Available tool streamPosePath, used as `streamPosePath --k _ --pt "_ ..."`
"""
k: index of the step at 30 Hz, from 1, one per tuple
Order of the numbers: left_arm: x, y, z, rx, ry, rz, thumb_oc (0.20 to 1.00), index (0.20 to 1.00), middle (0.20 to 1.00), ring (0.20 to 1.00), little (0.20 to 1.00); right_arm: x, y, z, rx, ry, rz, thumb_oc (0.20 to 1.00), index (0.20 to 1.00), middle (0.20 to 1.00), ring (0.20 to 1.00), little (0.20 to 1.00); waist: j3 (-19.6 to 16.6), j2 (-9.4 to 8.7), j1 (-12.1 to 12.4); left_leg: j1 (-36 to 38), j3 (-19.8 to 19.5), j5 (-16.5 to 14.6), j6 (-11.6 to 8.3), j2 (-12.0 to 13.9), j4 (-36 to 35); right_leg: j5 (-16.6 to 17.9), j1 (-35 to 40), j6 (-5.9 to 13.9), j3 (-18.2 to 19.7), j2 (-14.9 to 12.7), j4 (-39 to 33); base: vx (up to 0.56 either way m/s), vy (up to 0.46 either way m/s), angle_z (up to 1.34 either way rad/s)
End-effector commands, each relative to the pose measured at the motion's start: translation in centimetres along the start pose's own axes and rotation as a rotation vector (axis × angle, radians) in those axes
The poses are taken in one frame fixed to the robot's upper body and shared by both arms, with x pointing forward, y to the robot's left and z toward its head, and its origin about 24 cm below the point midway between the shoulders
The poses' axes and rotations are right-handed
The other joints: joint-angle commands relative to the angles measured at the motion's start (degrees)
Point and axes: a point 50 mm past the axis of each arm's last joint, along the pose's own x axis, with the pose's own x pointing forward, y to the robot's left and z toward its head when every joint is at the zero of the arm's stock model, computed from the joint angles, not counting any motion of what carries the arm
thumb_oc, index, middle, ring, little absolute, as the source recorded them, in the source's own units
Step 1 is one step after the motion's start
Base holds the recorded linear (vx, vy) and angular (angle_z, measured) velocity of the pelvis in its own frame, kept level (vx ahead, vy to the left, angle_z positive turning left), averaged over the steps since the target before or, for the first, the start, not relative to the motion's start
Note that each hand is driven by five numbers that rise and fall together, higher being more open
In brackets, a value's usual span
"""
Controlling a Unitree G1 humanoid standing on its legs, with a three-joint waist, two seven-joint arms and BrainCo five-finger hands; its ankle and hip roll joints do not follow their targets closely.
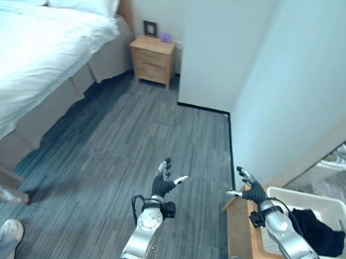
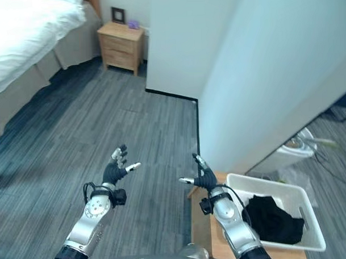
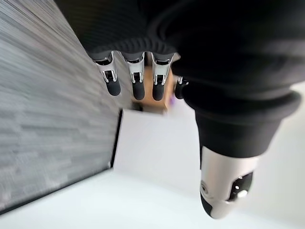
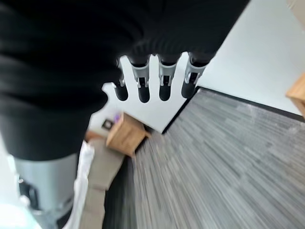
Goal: Pick up bed clothes into laundry basket.
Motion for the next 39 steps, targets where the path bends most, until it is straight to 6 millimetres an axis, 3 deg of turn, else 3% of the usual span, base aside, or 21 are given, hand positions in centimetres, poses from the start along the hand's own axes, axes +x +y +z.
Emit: streamPosePath --k 1,3,4,5,6,7,10,14,16,24,26,27,29,31,34,35,36,37,39 --pt "0.0 0.0 1.8 0.06 -0.102 -0.003 1.0 1.0 1.0 1.0 1.0 1.3 1.0 3.0 0.048 -0.139 0.013 1.0 1.0 1.0 1.0 1.0 -0.6 -1.82 1.16 5.02 -0.88 0.46 -4.41 4.31 -7.71 -8.89 -4.15 1.27 2.51 7.2 4.28 -0.02 0.126 0.45" --pt "-0.1 -0.5 1.0 0.064 -0.071 -0.015 1.0 1.0 1.0 1.0 1.0 1.3 1.7 2.7 0.071 -0.128 0.027 1.0 1.0 1.0 1.0 1.0 -0.35 -1.75 1.74 4.39 -3.28 0.7 -3.72 2.86 -7.71 -11.88 -4.6 0.09 4.39 11.04 4.91 0.04 0.076 0.38" --pt "-0.1 -0.5 1.0 0.064 -0.071 -0.015 1.0 1.0 1.0 1.0 1.0 1.3 1.7 2.7 0.071 -0.128 0.027 1.0 1.0 1.0 1.0 1.0 -0.35 -1.76 1.7 4.38 -3.33 0.69 -3.74 2.86 -7.71 -11.94 -4.58 0.07 4.33 11.03 4.95 0.05 0.02 0.84" --pt "-0.3 -0.9 0.1 0.067 -0.033 -0.027 1.0 1.0 1.0 1.0 1.0 1.4 2.5 2.7 0.099 -0.123 0.038 1.0 1.0 1.0 1.0 1.0 0.01 -1.66 2.52 3.43 -5.6 1.18 -3.51 1.82 -7.71 -14.81 -5.8 -1.25 5.93 15.22 3.48 0.05 -0.028 0.77" --pt "-0.5 -1.1 -0.5 0.072 -0.01 -0.032 1.0 1.0 1.0 1.0 1.0 1.5 2.8 2.5 0.116 -0.114 0.038 1.0 1.0 1.0 1.0 1.0 0.73 -1.6 2.78 3.62 -7.49 0.76 -3.49 1.14 -7.71 -16.43 -7.66 -2.14 7.15 16.85 2.3 0.05 -0.031 0.64" --pt "-0.5 -1.1 -0.5 0.072 -0.011 -0.032 1.0 1.0 1.0 1.0 1.0 1.5 2.8 2.6 0.117 -0.115 0.037 1.0 1.0 1.0 1.0 1.0 0.6 -1.48 2.71 3.34 -7.53 0.96 -3.53 1.31 -7.71 -16.13 -7.76 -2.28 7.03 17.03 1.97 0.05 -0.08 0.54" --pt "-0.8 -1.4 -1.5 0.072 0.033 -0.04 1.0 1.0 1.0 1.0 1.0 1.5 2.9 2.4 0.133 -0.105 0.039 1.0 1.0 1.0 1.0 1.0 1.73 -1.65 2.43 3.06 -12.82 0.24 -3.77 -0.29 -7.71 -15.56 -9.64 -3.1 12.92 20.82 -8.44 0.05 -0.091 0.97" --pt "-0.8 -1.6 -1.9 0.071 0.046 -0.039 1.0 1.0 1.0 1.0 1.0 1.7 2.9 2.0 0.139 -0.086 0.017 1.0 1.0 1.0 1.0 1.0 1.3 -2.36 2.84 2.99 -12.76 0.02 -3.9 -1.55 -7.71 -13.86 -6.12 -2.8 12.75 20.21 -15.09 0.04 -0.064 1.03" --pt "-0.9 -1.8 -1.8 0.054 0.042 -0.038 1.0 1.0 1.0 1.0 1.0 1.7 2.4 1.8 0.128 -0.081 0.002 1.0 1.0 1.0 1.0 1.0 0.02 -1.91 2.83 3.09 -12.39 -0.46 -3.99 -1.64 -7.71 -12.16 -4.18 -2.44 13.56 20.12 -18.86 0.11 -0.09 0.35" --pt "1.1 -4.3 -0.3 0.018 0.002 -0.036 1.0 1.0 1.0 1.0 1.0 2.5 2.2 2.8 0.127 -0.12 0.007 1.0 1.0 1.0 1.0 1.0 -1.3 -0.27 2.74 4.57 -11.37 -0.14 -4.7 -1.82 -7.71 -11.6 -0.3 -2.89 13.43 19.57 -24.26 0.08 -0.046 -0.01" --pt "1.8 -5.1 0.9 -0.004 -0.031 -0.032 1.0 1.0 1.0 1.0 1.0 2.7 2.0 3.4 0.127 -0.144 0.008 1.0 1.0 1.0 1.0 1.0 -0.03 -0.38 3.16 2.4 -10.1 -0.87 -6.04 -1.7 -2.0 -12.05 0.45 -3.29 11.61 18.5 -24.71 -0.01 -0.042 0.07" --pt "2.2 -6.3 2.1 -0.03 -0.071 -0.044 1.0 1.0 1.0 1.0 1.0 2.9 2.1 4.3 0.144 -0.18 0.018 1.0 1.0 1.0 1.0 1.0 1.18 -0.59 3.57 -1.55 -9.62 -2.55 -7.45 -1.65 6.31 -12.76 1.26 -3.89 10.06 17.29 -25.24 -0.02 -0.05 0.37" --pt "2.4 -6.7 2.6 -0.039 -0.086 -0.051 1.0 1.0 1.0 1.0 1.0 3.1 1.9 4.6 0.145 -0.193 0.016 1.0 1.0 1.0 1.0 1.0 1.76 -0.81 3.75 -4.67 -9.57 -2.84 -8.35 -0.69 11.42 -13.3 1.57 -4.37 9.13 16.86 -25.24 -0.02 -0.048 0.44" --pt "2.5 -7.1 3.4 -0.048 -0.117 -0.051 1.0 1.0 1.0 1.0 1.0 3.2 1.4 4.6 0.147 -0.202 -0.004 1.0 1.0 1.0 1.0 1.0 3.28 -1.57 4.54 -9.36 -6.71 0.57 -10.19 3.43 17.57 -13.93 2.28 -4.75 6.98 15.8 -25.24 -0.02 -0.029 0.33" --pt "1.7 -7.9 2.8 -0.045 -0.099 -0.073 1.0 1.0 1.0 1.0 1.0 3.2 1.4 4.2 0.161 -0.185 -0.012 1.0 1.0 1.0 1.0 1.0 3.16 -0.92 4.56 -8.1 -0.06 0.42 -8.86 9.09 13.72 -14.24 2.68 -3.72 3.99 14.53 -25.24 0.1 0.094 0.58" --pt "1.4 -8.1 2.4 -0.029 -0.088 -0.088 1.0 1.0 1.0 1.0 1.0 3.2 1.4 4.0 0.162 -0.176 -0.012 1.0 1.0 1.0 1.0 1.0 2.85 -0.3 4.65 -7.1 -0.28 0.76 -9.56 10.04 10.77 -15.34 3.56 -3.05 3.65 14.5 -25.24 0.18 0.254 0.5" --pt "-2.8 7.1 -1.8 -0.014 -0.005 0.205 1.0 1.0 1.0 1.0 1.0 2.1 -2.3 4.8 0.106 -0.252 -0.088 1.0 1.0 1.0 1.0 1.0 3.42 1.52 7.19 -7.08 -0.98 3.87 -10.16 10.59 6.95 -15.04 3.32 -2.43 2.53 13.63 -25.24 0.16 0.319 0.41" --pt "-3.8 9.1 -0.1 -0.085 -0.108 0.269 1.0 1.0 1.0 1.0 1.0 2.2 -3.6 5.4 0.079 -0.274 -0.123 1.0 1.0 1.0 1.0 1.0 3.75 3.16 7.97 -7.63 -1.42 6.63 -10.8 11.14 3.14 -15.0 2.79 -1.97 1.92 13.4 -25.24 0.09 0.363 0.13" --pt "-3.1 7.4 1.9 -0.055 -0.166 0.177 1.0 1.0 1.0 1.0 1.0 2.3 -4.6 5.1 0.0 -0.25 -0.176 1.0 1.0 1.0 1.0 1.0 4.03 5.29 7.62 -7.46 -1.65 9.99 -11.56 12.46 -3.06 -15.61 2.77 -1.33 0.65 13.04 -25.24 0.12 0.306 -0.12"
